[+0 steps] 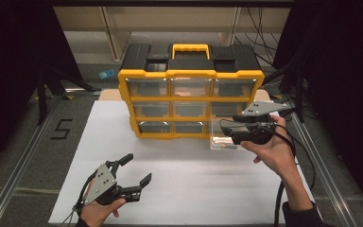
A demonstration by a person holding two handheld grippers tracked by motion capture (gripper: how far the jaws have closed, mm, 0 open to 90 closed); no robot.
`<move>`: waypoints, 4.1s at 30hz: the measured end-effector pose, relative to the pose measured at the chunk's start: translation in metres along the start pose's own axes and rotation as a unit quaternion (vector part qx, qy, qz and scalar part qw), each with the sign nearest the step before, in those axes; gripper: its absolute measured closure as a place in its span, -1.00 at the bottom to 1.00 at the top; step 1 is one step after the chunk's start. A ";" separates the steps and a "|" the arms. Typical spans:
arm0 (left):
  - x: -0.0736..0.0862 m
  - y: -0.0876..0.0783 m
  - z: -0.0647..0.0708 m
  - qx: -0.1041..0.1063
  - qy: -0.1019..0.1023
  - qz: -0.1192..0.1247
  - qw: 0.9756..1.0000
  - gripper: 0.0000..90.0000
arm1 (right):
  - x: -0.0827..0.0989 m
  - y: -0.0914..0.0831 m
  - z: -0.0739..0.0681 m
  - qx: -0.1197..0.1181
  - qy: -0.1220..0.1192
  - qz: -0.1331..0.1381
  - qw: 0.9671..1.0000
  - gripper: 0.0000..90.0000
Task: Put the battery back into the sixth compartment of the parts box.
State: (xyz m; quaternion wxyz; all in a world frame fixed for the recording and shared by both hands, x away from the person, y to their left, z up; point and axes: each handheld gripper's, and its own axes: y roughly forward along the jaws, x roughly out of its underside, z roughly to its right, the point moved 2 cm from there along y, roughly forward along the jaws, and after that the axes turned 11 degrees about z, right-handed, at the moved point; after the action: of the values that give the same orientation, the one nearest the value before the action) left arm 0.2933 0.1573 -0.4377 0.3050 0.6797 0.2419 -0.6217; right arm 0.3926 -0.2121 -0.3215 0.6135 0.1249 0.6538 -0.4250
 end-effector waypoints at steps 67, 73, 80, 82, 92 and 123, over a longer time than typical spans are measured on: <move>0.000 0.000 0.000 -0.001 0.000 0.000 1.000 -0.65 | 0.017 -0.011 -0.050 -0.040 0.038 0.144 0.988 -0.51; 0.000 0.000 0.000 -0.001 -0.001 0.000 1.000 -0.65 | 0.021 -0.016 -0.054 -0.040 0.038 0.153 0.987 -0.52; 0.000 0.000 0.000 -0.001 -0.001 0.000 1.000 -0.65 | 0.028 -0.020 -0.060 -0.040 0.041 0.160 0.985 -0.53; 0.000 0.000 0.000 -0.001 0.000 -0.001 1.000 -0.65 | 0.031 -0.020 -0.063 -0.041 0.045 0.159 0.985 -0.54; 0.000 0.000 0.000 -0.001 0.000 -0.001 1.000 -0.65 | 0.040 -0.020 -0.070 -0.048 0.055 0.162 0.984 -0.62; 0.000 0.000 0.000 -0.001 0.000 0.000 1.000 -0.65 | 0.069 -0.019 -0.075 -0.044 0.065 0.172 0.982 -0.63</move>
State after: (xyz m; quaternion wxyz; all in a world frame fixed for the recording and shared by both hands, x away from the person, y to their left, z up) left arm 0.2932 0.1573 -0.4377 0.3053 0.6799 0.2422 -0.6212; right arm 0.3126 -0.1954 -0.3845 0.6385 0.2354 0.6791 -0.2753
